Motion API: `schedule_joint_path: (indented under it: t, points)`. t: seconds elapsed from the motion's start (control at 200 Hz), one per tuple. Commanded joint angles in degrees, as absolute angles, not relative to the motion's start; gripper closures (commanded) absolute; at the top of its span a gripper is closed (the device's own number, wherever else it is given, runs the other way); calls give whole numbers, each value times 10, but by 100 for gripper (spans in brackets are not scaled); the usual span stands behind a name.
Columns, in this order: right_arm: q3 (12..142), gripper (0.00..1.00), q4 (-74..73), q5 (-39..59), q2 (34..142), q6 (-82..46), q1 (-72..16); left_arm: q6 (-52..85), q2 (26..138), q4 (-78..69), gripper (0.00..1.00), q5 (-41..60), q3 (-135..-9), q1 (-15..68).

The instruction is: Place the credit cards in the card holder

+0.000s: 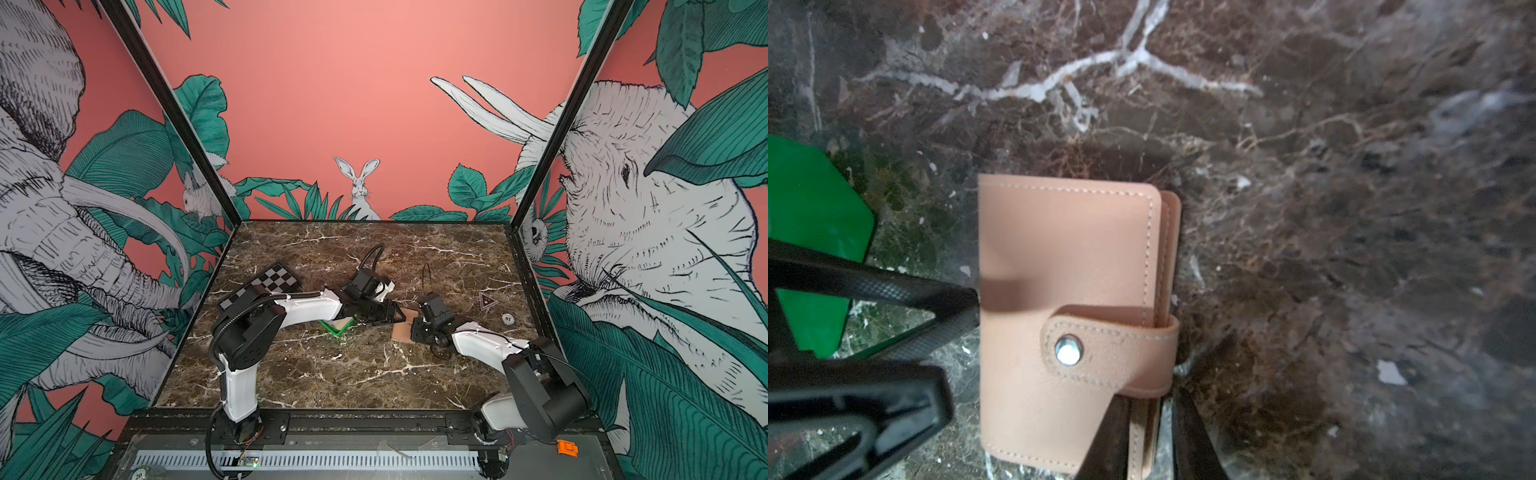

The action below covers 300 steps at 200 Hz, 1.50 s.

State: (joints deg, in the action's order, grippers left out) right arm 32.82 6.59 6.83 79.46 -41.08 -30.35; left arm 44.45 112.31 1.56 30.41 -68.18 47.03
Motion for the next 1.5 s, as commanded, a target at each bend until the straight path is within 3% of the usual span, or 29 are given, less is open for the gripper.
schedule_joint_path:
  t: [0.0, 0.235, 0.505, 0.9, 1.495]
  points:
    - [315, 82, 73, 57, 804, -404, -302, 454, 1128, -6, 48, 331, -674, 468]
    - [312, 85, 78, 48, 812, -405, -303, 446, 1136, 10, 46, 340, -683, 468]
    - [308, 86, 78, 43, 805, -407, -303, 396, 1129, 113, 46, 273, -699, 468]
    - [308, 87, 78, 44, 806, -407, -303, 463, 1152, -70, 47, 402, -669, 468]
    - [308, 87, 90, 32, 794, -409, -303, 463, 1121, -96, 56, 422, -658, 463]
